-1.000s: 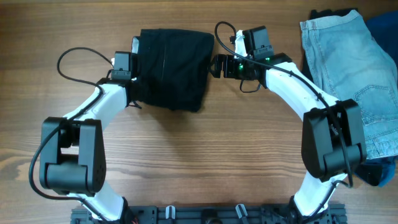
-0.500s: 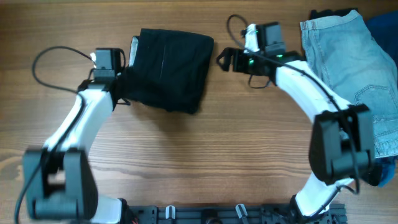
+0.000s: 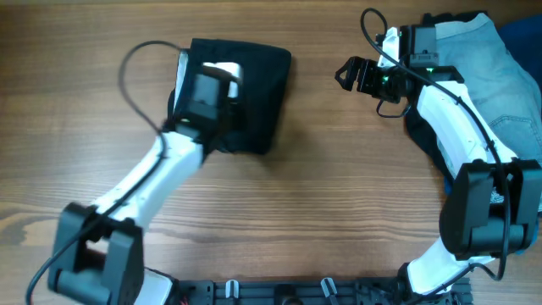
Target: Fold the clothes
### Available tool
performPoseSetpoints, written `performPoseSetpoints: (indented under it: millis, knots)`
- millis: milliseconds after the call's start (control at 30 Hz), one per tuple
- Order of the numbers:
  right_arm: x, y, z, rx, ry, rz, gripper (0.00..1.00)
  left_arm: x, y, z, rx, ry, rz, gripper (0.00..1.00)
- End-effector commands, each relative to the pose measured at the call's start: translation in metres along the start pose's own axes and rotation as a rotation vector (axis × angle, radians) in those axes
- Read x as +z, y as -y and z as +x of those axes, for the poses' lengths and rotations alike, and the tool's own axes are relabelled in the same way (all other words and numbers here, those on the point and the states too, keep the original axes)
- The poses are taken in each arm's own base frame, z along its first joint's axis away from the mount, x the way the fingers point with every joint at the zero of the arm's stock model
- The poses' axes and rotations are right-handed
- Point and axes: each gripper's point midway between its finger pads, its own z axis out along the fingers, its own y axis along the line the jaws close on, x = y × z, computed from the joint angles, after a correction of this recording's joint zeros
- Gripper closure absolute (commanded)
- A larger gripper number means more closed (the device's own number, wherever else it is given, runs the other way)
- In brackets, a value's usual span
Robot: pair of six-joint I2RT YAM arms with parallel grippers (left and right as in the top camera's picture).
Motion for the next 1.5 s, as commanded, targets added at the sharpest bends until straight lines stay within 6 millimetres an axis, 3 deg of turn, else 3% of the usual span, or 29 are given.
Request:
performPoseSetpoints:
  millis: [0, 167, 367, 467, 600, 733, 833, 967, 1067, 1167, 1267, 1467]
  knots:
    - [-0.008, -0.008, -0.004, -0.038, 0.014, -0.021, 0.00, 0.021, 0.022, 0.015, 0.223, -0.017, -0.003, 0.31]
    - [-0.008, -0.008, -0.003, -0.042, 0.009, -0.019, 0.01, 0.051, 0.028, 0.048, 0.328, -0.111, 0.002, 0.29]
    - [-0.008, -0.008, -0.003, -0.042, 0.010, -0.019, 0.00, 0.061, 0.017, 0.067, 0.327, -0.178, -0.029, 0.29]
    - [-0.008, -0.008, -0.003, -0.042, 0.010, -0.019, 0.00, 0.055, -0.010, 0.080, 0.307, -0.244, -0.155, 0.23]
    - [-0.008, -0.008, -0.004, -0.044, 0.014, -0.020, 0.00, 0.037, -0.065, 0.095, 0.196, -0.329, -0.390, 0.14]
    - [-0.008, -0.008, -0.006, -0.047, 0.021, -0.022, 0.00, 0.027, -0.109, 0.088, 0.029, -0.293, -0.539, 0.01]
    - [-0.008, -0.008, -0.006, -0.047, 0.021, -0.022, 0.00, 0.022, -0.143, 0.080, -0.078, -0.269, -0.588, 0.01]
    - [-0.008, -0.008, -0.006, -0.048, 0.021, -0.022, 0.00, 0.005, -0.214, 0.072, -0.280, -0.218, -0.682, 0.01]
    - [-0.008, -0.009, -0.006, -0.052, 0.023, -0.023, 0.01, -0.005, -0.247, 0.068, -0.364, -0.174, -0.718, 0.00]
    - [-0.008, -0.009, -0.006, -0.052, 0.024, -0.023, 0.00, -0.010, -0.267, 0.058, -0.392, -0.121, -0.737, 0.00]
    - [-0.008, -0.009, -0.006, -0.052, 0.023, -0.023, 0.00, -0.010, -0.272, 0.049, -0.293, -0.116, -0.736, 0.00]
    - [-0.008, -0.009, -0.006, -0.052, 0.023, -0.023, 0.00, -0.039, -0.295, 0.047, -0.217, -0.129, -0.921, 0.00]
